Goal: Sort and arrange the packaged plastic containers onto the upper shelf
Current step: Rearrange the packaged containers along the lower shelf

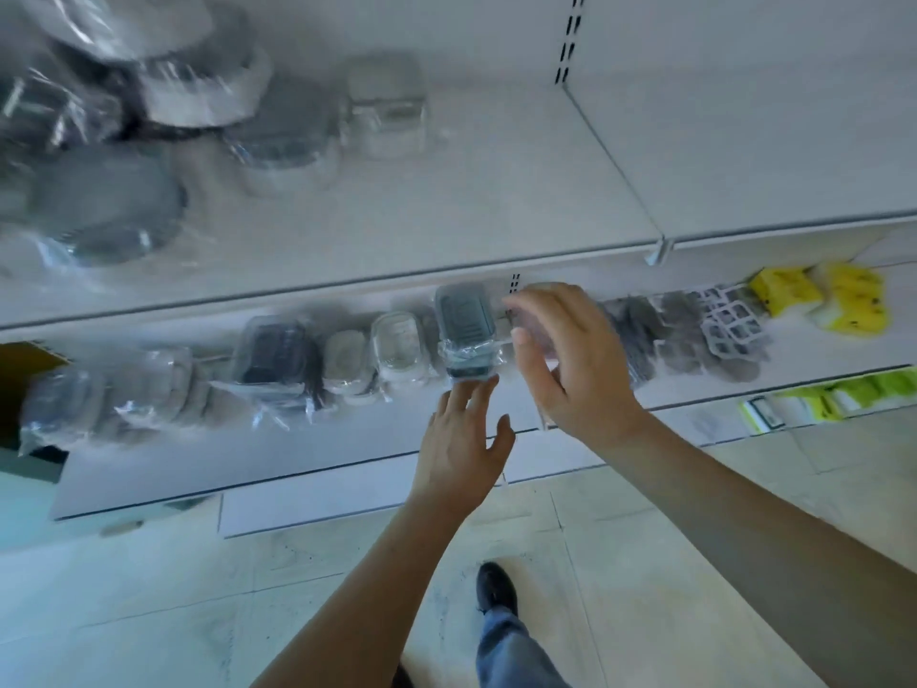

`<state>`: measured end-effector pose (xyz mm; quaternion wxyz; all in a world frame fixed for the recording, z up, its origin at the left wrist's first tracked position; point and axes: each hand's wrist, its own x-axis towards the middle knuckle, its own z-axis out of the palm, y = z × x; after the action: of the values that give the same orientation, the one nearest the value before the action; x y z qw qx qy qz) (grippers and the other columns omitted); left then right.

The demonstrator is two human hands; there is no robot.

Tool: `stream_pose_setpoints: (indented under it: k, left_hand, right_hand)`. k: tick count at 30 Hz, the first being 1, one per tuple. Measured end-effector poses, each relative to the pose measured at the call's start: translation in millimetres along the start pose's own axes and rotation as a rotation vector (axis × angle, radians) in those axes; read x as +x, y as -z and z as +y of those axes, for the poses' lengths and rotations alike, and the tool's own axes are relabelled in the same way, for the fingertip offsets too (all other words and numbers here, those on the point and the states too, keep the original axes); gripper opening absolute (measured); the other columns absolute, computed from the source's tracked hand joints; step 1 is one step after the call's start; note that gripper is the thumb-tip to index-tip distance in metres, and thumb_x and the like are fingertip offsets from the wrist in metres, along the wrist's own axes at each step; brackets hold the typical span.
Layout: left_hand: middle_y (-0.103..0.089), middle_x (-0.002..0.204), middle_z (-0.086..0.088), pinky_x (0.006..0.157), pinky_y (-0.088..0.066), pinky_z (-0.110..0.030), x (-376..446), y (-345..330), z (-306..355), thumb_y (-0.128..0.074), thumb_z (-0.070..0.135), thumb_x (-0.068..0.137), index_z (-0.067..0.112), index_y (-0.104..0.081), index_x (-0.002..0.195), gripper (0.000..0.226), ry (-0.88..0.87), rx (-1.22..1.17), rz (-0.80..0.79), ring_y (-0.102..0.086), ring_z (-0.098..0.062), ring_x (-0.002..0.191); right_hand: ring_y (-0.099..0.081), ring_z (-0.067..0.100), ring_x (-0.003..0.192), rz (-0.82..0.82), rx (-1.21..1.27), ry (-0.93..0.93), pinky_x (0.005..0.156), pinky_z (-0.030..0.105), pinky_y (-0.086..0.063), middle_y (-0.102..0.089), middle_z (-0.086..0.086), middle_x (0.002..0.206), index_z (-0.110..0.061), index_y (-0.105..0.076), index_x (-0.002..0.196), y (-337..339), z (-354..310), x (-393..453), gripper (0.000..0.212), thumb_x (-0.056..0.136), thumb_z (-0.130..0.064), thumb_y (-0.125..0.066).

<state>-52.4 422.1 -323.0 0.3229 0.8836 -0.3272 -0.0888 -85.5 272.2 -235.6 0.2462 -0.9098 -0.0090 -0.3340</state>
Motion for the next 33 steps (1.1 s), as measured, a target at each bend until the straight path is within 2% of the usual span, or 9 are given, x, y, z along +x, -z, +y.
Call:
stream_pose_setpoints:
  k: [8, 12, 15, 19, 22, 25, 29, 31, 33]
  left_hand:
    - [-0.064, 0.111, 0.015, 0.076, -0.058, -0.033, -50.5, 118.0, 0.1, -0.04, 0.042, 0.093, 0.031, -0.057, 0.128, 0.041, -0.107, -0.066, 0.184, -0.063, -0.004, 0.093]
    - [-0.062, 0.091, 0.015, 0.057, -0.055, -0.031, -60.9, 177.4, -8.9, -0.043, 0.039, 0.09, 0.029, -0.068, 0.102, 0.029, -0.145, -0.086, 0.445, -0.06, -0.007, 0.072]
    - [-0.06, 0.093, 0.016, 0.059, -0.051, -0.024, -53.3, 218.2, -16.5, -0.048, 0.033, 0.089, 0.027, -0.067, 0.099, 0.023, -0.104, -0.096, 0.661, -0.059, -0.005, 0.073]
    - [-0.057, 0.111, 0.006, 0.079, -0.048, -0.027, -26.6, 259.3, -33.7, -0.064, 0.02, 0.084, 0.021, -0.065, 0.113, 0.028, 0.008, 0.027, 0.853, -0.054, -0.012, 0.099]
    - [-0.051, 0.128, -0.008, 0.097, -0.04, -0.039, 2.4, 276.2, -49.5, -0.068, 0.029, 0.082, 0.016, -0.058, 0.128, 0.049, 0.18, 0.172, 0.788, -0.045, -0.028, 0.113]
    - [-0.037, 0.147, -0.016, 0.11, -0.028, -0.044, 22.7, 277.4, -54.0, -0.063, 0.051, 0.085, 0.017, -0.05, 0.137, 0.064, 0.379, 0.215, 0.602, -0.036, -0.037, 0.128]
    - [-0.05, 0.133, -0.025, 0.093, -0.046, -0.051, 40.5, 269.4, -57.7, -0.066, 0.07, 0.073, 0.01, -0.055, 0.117, 0.075, 0.394, 0.356, 0.639, -0.052, -0.045, 0.113]
    - [-0.055, 0.126, -0.024, 0.088, -0.049, -0.05, 46.5, 268.0, -59.1, -0.071, 0.068, 0.07, 0.009, -0.056, 0.114, 0.075, 0.431, 0.375, 0.645, -0.056, -0.045, 0.106]
    - [-0.06, 0.116, -0.023, 0.083, -0.049, -0.049, 48.8, 268.2, -62.4, -0.076, 0.058, 0.068, 0.009, -0.056, 0.109, 0.067, 0.404, 0.394, 0.673, -0.057, -0.042, 0.098]
  right_hand:
    - [-0.059, 0.023, 0.106, 0.205, 0.013, 0.078, 0.091, 0.04, -0.049, -0.063, 0.006, 0.113, -0.005, -0.063, 0.12, 10.9, -115.2, 76.9, 0.033, 0.104, -0.025, -0.043]
    - [-0.056, 0.022, 0.109, 0.214, 0.066, -0.009, 0.094, 0.041, -0.049, -0.058, 0.002, 0.121, -0.012, -0.059, 0.126, -8.8, -141.7, 103.8, 0.033, 0.102, -0.03, -0.044]
    - [-0.054, 0.019, 0.111, 0.183, 0.097, -0.086, 0.095, 0.036, -0.048, -0.054, -0.002, 0.125, -0.016, -0.057, 0.127, -23.8, -149.1, 119.9, 0.037, 0.099, -0.035, -0.044]
    - [-0.053, 0.02, 0.115, 0.093, 0.059, -0.14, 0.095, 0.026, -0.042, -0.051, 0.002, 0.131, -0.015, -0.053, 0.131, -41.3, -143.0, 147.0, 0.038, 0.098, -0.034, -0.05]
    - [-0.053, 0.023, 0.12, -0.053, -0.004, -0.192, 0.09, 0.029, -0.044, -0.048, 0.007, 0.138, -0.016, -0.05, 0.138, -59.1, -132.4, 173.1, 0.047, 0.097, -0.035, -0.058]
    - [-0.053, 0.031, 0.121, -0.233, -0.148, -0.22, 0.086, 0.036, -0.046, -0.047, 0.012, 0.141, -0.016, -0.042, 0.144, -80.7, -124.4, 197.6, 0.064, 0.095, -0.055, -0.055]
    - [-0.044, 0.039, 0.13, -0.382, -0.347, -0.263, 0.098, 0.043, -0.045, -0.035, 0.014, 0.152, -0.026, -0.035, 0.147, -106.3, -119.7, 219.8, 0.093, 0.078, -0.088, -0.04]
    - [-0.041, 0.042, 0.135, -0.391, -0.366, -0.309, 0.104, 0.045, -0.042, -0.024, 0.019, 0.159, -0.024, -0.033, 0.15, -117.1, -120.5, 223.8, 0.099, 0.076, -0.089, -0.043]
    - [-0.047, 0.042, 0.13, -0.334, -0.372, -0.325, 0.102, 0.045, -0.043, -0.029, 0.025, 0.155, -0.017, -0.041, 0.145, -124.5, -123.8, 226.2, 0.094, 0.078, -0.083, -0.05]
